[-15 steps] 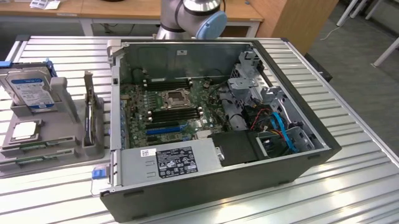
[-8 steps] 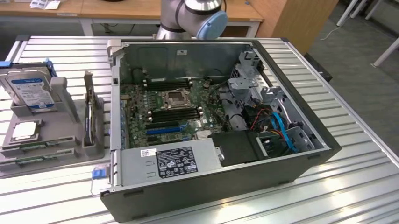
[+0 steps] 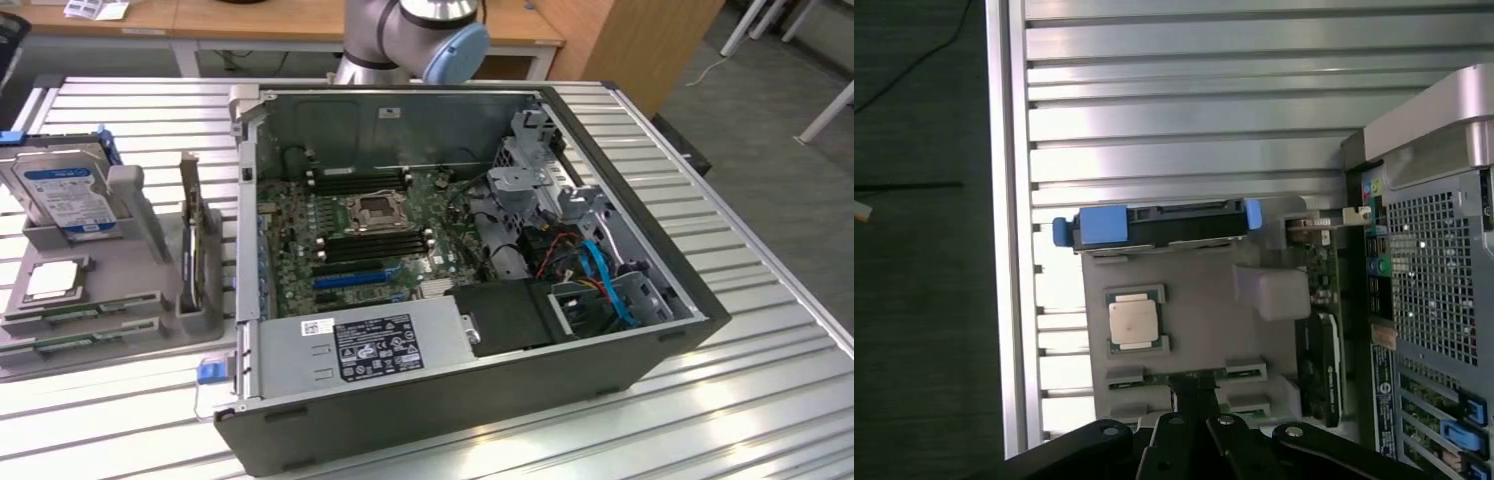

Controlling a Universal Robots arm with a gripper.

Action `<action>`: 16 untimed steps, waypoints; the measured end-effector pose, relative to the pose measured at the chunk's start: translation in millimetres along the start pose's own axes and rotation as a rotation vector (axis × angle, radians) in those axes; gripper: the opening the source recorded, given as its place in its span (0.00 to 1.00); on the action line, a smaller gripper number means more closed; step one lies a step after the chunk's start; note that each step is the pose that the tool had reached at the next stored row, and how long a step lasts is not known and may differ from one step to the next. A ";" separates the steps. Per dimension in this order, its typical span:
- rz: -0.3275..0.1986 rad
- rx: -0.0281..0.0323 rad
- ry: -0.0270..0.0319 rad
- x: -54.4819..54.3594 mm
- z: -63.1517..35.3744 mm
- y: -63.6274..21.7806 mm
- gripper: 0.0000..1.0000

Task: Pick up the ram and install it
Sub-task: 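Reach for the ram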

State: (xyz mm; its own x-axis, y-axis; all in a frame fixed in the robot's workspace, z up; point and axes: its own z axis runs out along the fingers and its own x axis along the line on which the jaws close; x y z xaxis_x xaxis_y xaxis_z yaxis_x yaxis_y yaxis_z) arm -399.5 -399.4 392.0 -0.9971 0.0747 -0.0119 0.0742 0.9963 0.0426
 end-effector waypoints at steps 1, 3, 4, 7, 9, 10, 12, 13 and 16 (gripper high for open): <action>0.000 0.0001 0.0008 -3.3 0.1 0.2 0.10; 0.000 0.0000 0.0010 -3.9 0.1 0.3 0.10; 0.000 0.0001 0.0011 -3.9 0.1 0.3 0.10; 0.000 0.0001 0.0011 -3.9 0.1 0.3 0.10; 0.000 0.0001 0.0011 -3.9 0.1 0.3 0.16; 0.000 0.0001 0.0011 -4.0 0.1 0.3 0.16; 0.000 0.0001 0.0011 -3.9 0.1 0.3 0.23; 0.000 0.0001 0.0011 -4.0 0.1 0.3 0.29; -0.001 0.0000 0.0011 -4.0 0.1 0.3 0.29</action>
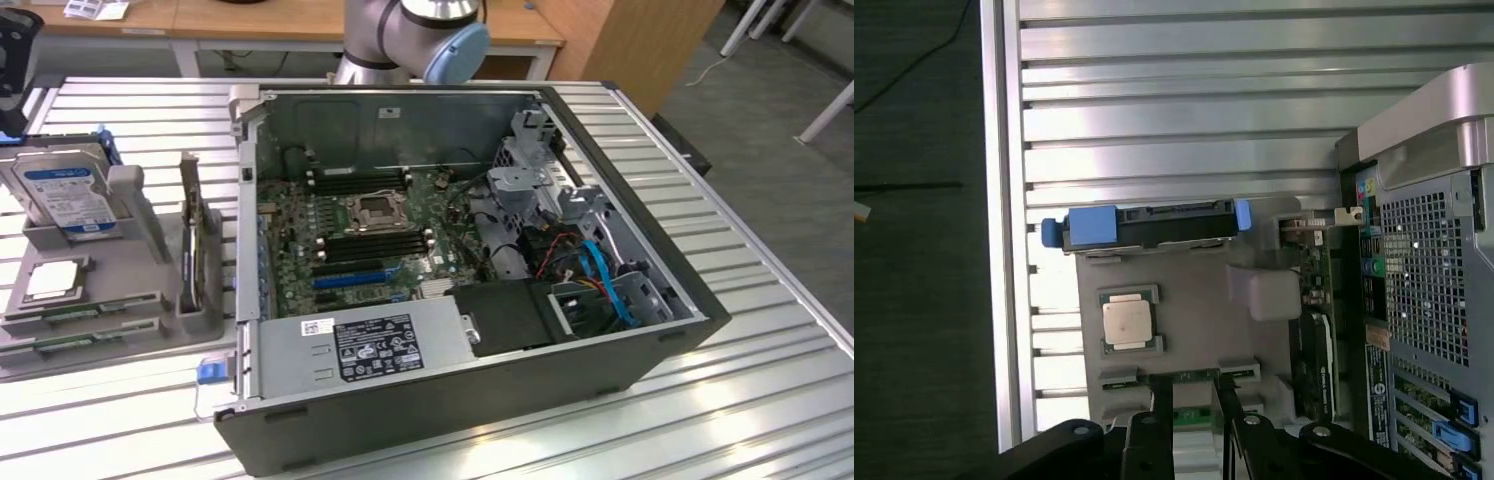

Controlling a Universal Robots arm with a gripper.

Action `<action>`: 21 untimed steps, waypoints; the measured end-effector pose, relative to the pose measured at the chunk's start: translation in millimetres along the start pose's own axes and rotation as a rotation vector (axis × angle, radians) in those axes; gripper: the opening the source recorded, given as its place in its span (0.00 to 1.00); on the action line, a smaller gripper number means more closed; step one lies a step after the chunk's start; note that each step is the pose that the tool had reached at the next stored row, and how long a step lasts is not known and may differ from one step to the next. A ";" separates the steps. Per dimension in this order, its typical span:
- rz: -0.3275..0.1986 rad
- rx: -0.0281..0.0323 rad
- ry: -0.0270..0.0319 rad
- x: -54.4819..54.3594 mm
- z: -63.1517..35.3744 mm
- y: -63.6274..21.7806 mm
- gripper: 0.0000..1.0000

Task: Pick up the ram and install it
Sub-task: 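Reach for the ram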

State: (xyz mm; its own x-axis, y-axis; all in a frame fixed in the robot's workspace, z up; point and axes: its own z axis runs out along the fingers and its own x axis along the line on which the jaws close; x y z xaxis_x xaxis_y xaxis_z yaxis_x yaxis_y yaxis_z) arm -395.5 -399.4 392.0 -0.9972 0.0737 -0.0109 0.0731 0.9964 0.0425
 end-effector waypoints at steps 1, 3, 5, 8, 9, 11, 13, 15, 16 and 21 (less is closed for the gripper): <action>-0.016 -0.0002 0.0008 0.0 0.0 0.0 0.29; -0.052 -0.0006 0.0022 0.1 0.0 0.0 0.29; -0.088 -0.0010 0.0039 0.0 0.0 0.0 0.29; -0.144 -0.0015 0.0061 0.0 0.0 0.0 0.29; -0.162 -0.0018 0.0069 0.0 0.1 0.0 0.29; -0.197 -0.0021 0.0085 0.0 0.1 0.0 0.29; -0.233 -0.0025 0.0100 0.0 0.1 0.0 0.29; -0.271 -0.0029 0.0116 0.0 0.1 0.0 0.29; -0.289 -0.0031 0.0124 0.0 0.1 0.0 0.29; -0.379 -0.0041 0.0162 0.0 0.2 0.0 0.29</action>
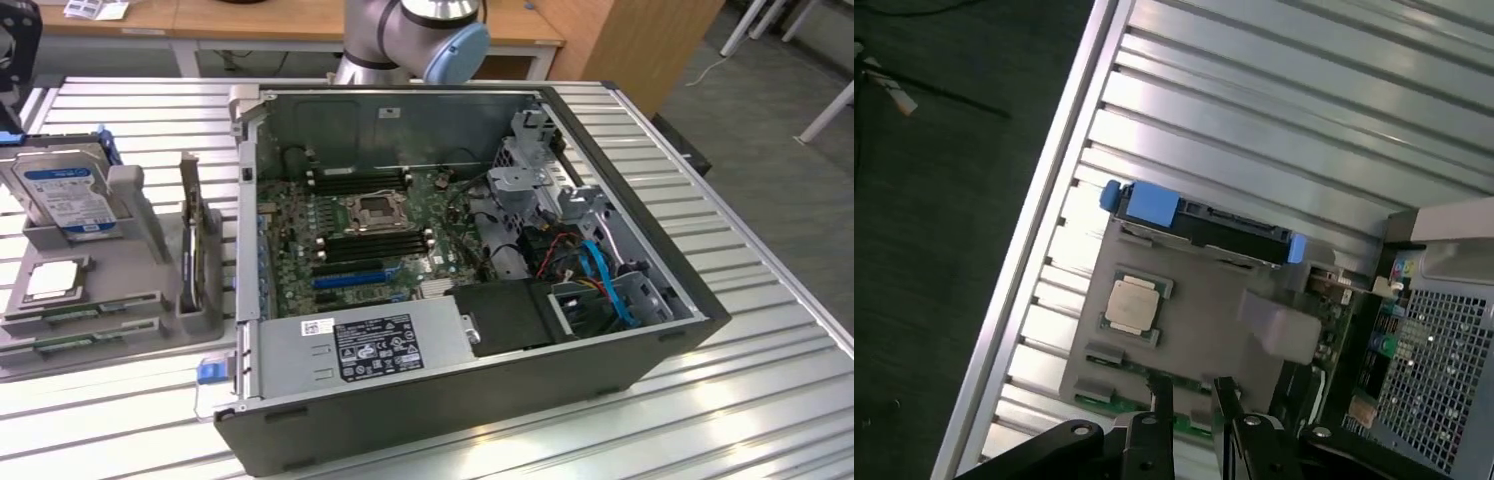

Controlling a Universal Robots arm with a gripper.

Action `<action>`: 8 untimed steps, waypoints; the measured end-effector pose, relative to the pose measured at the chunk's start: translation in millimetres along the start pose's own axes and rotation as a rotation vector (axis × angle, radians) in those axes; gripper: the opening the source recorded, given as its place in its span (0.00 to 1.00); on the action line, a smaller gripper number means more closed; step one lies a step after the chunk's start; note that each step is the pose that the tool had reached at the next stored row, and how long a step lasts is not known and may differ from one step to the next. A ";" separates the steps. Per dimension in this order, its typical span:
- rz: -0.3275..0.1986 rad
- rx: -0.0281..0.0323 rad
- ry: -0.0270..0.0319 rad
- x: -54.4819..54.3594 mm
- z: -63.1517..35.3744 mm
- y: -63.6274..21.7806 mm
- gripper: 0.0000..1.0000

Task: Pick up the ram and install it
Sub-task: 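Reach for the ram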

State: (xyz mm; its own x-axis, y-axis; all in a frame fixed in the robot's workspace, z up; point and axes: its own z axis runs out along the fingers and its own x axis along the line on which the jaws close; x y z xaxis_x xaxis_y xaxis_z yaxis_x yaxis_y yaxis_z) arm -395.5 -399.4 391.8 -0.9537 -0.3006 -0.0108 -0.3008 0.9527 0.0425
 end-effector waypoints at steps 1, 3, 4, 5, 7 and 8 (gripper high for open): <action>-0.019 -0.0001 0.0008 0.0 0.0 0.0 0.29; -0.055 -0.0006 0.0023 0.0 0.2 0.0 0.29; -0.074 -0.0008 0.0031 0.0 0.2 0.0 0.29; -0.091 -0.0010 0.0039 0.0 0.3 0.0 0.29; -0.127 -0.0014 0.0054 0.0 0.4 0.0 0.29; -0.147 -0.0016 0.0062 0.0 0.5 0.0 0.29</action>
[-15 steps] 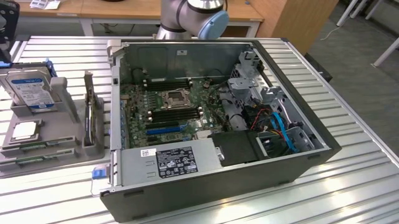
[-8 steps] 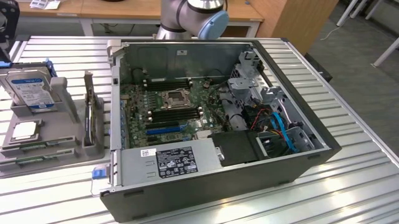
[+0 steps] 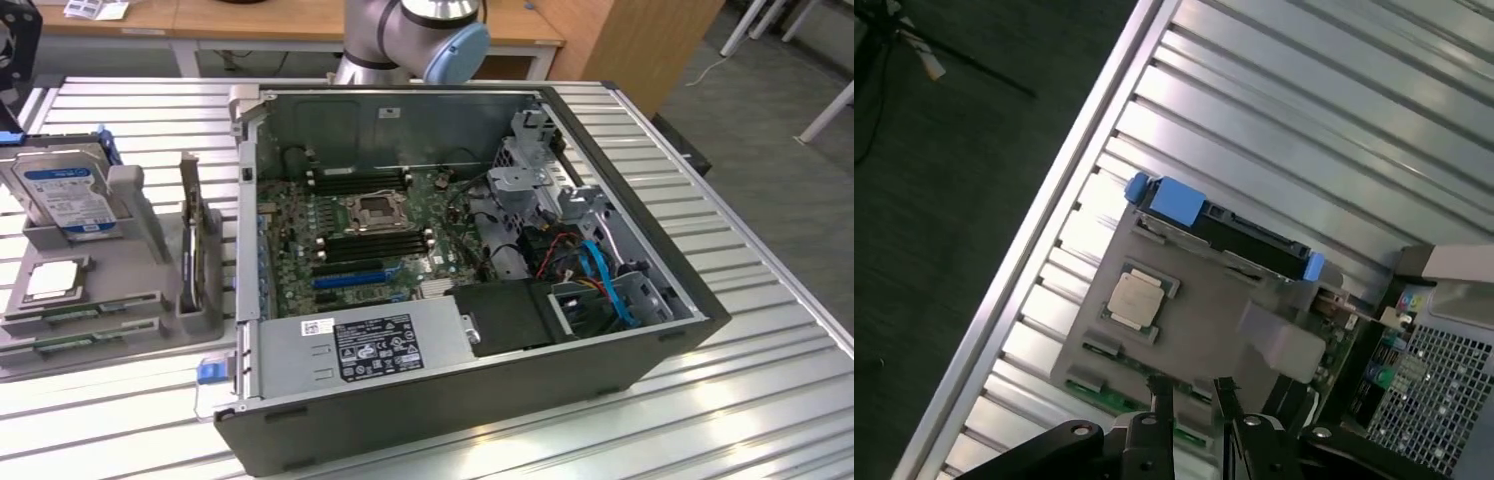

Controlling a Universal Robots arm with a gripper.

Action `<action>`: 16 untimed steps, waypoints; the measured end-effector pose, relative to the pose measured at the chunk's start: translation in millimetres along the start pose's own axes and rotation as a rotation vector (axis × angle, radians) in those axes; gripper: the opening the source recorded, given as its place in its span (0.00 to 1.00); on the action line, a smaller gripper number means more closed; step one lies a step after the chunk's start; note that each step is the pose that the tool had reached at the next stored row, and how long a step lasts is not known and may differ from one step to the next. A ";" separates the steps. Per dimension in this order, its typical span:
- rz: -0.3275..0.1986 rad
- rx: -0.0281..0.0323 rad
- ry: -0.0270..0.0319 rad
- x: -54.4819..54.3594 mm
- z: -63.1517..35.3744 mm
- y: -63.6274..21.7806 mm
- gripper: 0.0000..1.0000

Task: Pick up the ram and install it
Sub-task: 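Reach for the ram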

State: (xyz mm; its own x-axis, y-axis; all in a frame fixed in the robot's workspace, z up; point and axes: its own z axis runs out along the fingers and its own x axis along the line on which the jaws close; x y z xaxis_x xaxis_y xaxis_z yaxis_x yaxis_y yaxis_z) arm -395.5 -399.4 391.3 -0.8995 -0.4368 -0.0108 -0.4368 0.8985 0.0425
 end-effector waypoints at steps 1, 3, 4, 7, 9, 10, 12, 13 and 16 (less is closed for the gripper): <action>-0.018 -0.0002 0.0007 0.0 0.1 0.0 0.29; -0.054 -0.0005 0.0023 0.0 0.2 0.0 0.29; -0.072 -0.0007 0.0031 0.0 0.3 0.0 0.29; -0.127 -0.0014 0.0054 0.0 0.5 0.0 0.29; -0.163 -0.0018 0.0069 0.0 0.6 0.0 0.29; -0.181 -0.0019 0.0077 0.0 0.7 0.0 0.29; -0.218 -0.0024 0.0093 0.0 0.9 0.0 0.29; -0.236 -0.0025 0.0100 0.0 1.0 0.0 0.29; -0.290 -0.0031 0.0123 0.0 1.4 -0.1 0.29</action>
State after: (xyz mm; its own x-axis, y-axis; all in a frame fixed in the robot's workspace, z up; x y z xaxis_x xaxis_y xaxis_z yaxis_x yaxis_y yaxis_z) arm -395.5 -399.4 389.9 -0.7367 -0.6761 -0.0109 -0.6759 0.7358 0.0425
